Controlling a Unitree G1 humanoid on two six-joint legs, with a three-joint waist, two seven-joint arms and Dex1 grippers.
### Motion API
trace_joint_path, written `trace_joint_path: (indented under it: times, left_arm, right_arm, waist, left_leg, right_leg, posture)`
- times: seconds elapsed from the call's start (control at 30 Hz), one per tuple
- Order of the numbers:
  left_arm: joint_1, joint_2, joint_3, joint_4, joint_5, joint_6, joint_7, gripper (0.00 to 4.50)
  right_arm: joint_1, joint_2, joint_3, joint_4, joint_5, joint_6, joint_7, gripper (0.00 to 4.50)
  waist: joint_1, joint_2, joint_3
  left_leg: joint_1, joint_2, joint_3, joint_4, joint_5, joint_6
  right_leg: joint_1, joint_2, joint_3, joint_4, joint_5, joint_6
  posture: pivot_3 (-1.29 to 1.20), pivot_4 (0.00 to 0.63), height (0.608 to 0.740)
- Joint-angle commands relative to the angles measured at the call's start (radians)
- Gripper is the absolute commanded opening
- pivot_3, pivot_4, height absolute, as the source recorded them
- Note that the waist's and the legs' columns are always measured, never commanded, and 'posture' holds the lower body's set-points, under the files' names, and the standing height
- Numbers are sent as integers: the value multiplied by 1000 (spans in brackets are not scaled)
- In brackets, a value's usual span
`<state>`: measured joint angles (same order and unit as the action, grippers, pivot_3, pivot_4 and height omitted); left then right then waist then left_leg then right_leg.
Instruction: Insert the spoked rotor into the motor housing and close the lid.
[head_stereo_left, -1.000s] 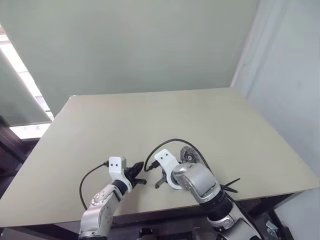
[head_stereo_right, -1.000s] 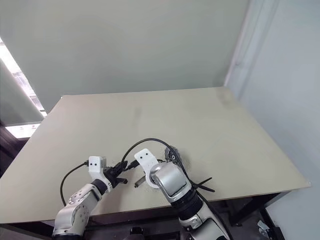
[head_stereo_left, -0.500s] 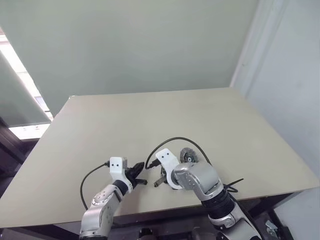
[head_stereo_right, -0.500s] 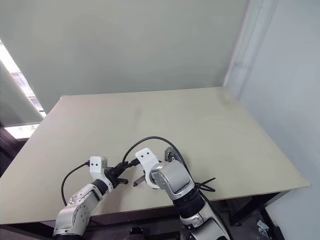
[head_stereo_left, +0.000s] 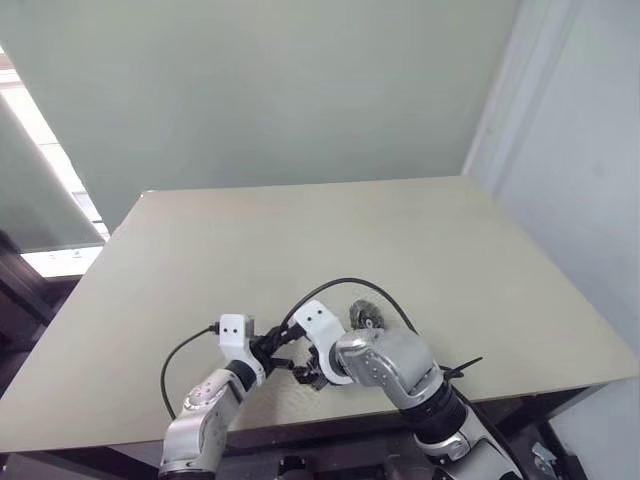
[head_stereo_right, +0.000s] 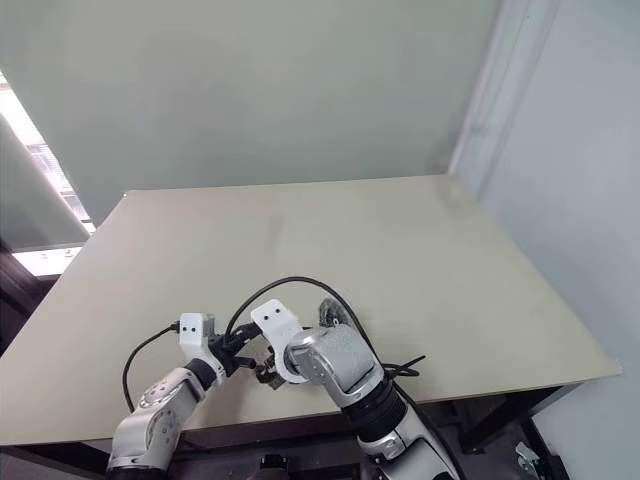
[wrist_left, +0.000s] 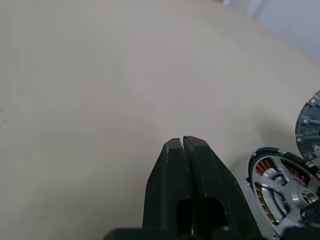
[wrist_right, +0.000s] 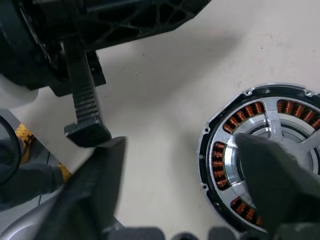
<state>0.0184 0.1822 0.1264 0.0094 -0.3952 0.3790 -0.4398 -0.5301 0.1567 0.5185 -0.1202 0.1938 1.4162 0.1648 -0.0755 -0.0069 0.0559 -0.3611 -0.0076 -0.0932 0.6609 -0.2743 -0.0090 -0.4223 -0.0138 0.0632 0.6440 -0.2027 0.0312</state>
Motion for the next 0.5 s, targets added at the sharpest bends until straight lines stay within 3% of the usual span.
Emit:
trace_joint_path:
  times: [0.03,0.23,0.33,0.5]
  left_arm:
    - [-23,9,1,-11,-9,-20,-24,0]
    - [11,70,18,-18,-46,14,-110,0]
    - [40,100,27,-46,-75,42,-150,0]
    - [71,123,11,-87,-92,70,-186,0]
  right_arm:
    - [-73,-26,51,-111,59,-24,90,4480]
    - [-104,-233,99,-297,123,-201,283,4480]
    - [-78,-261,-18,-324,156,-397,360,4480]
    - [-98,-350,-163,-319,69,-528,299,4480]
  waist:
    - [0,0,0]
    - [-1,0,0]
    - [-3,0,0]
    - [-1,0,0]
  left_leg:
    - [0,0,0,0,0,0]
    - [1,0,-1,1,0,0]
    - [0,0,-1,0,0,0]
    - [0,0,0,1,0,0]
  right_leg:
    - [0,0,0,0,0,0]
    - [1,0,-1,-1,0,0]
    - [1,0,-1,-1,0,0]
    - [1,0,-1,-1,0,0]
  posture:
    - [0,0,740]
    - [0,0,740]
    - [0,0,740]
    - [0,0,740]
